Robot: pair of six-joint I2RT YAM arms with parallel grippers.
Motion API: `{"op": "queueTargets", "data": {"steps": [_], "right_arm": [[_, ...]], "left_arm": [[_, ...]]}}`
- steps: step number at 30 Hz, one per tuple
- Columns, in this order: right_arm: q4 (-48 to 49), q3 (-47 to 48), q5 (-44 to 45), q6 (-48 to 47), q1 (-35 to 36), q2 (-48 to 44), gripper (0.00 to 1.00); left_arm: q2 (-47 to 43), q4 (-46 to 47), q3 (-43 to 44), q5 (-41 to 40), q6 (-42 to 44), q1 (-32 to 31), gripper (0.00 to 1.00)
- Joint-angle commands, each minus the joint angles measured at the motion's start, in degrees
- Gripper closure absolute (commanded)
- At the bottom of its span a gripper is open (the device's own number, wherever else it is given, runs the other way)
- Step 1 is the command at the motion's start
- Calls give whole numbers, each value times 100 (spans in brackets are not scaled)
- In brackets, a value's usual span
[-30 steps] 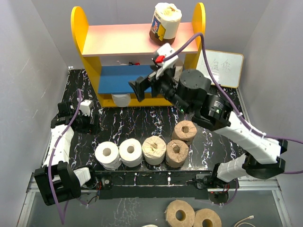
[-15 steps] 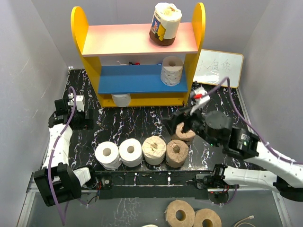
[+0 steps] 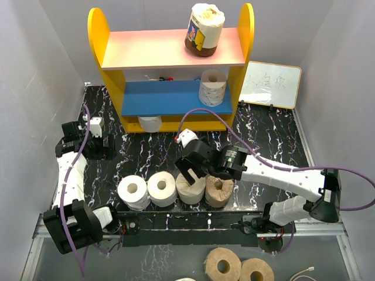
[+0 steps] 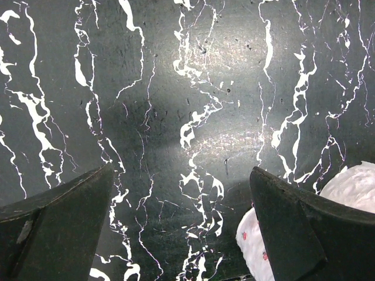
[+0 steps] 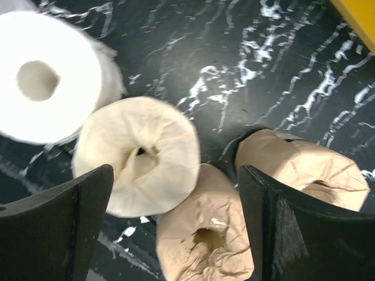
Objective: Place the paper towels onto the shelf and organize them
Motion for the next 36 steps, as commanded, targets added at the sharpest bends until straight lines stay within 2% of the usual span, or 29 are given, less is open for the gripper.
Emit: {"op": "queueTargets", "data": {"steps": [1,5,11,16,23,30,36], "right_arm": [[73,279,-628,-383,735,-147,16],[186,515,-217,-703,1518,83,15],[1044,231,-893,-1265,1771,145,13],[1996,-150,-480,-1947,2013,222,12],[2820,-557,-406,-3121,2053,297,6],[3198,-597,-324,-3808,2046,1022,8],[3428,-732,-309,-4093,1916,1201,11]], "left_arm": [[92,-105,-18,280,59,99,1],[167,-108,-13,272,53,156,1],[161,-67,-54,273,50,217,1],[247,-39,-77,262,47,245,1],[429,-62,-61,247,50,272,1],[487,-55,-63,229,41,286,1],[433,-52,-69,238,41,305,1]]}}
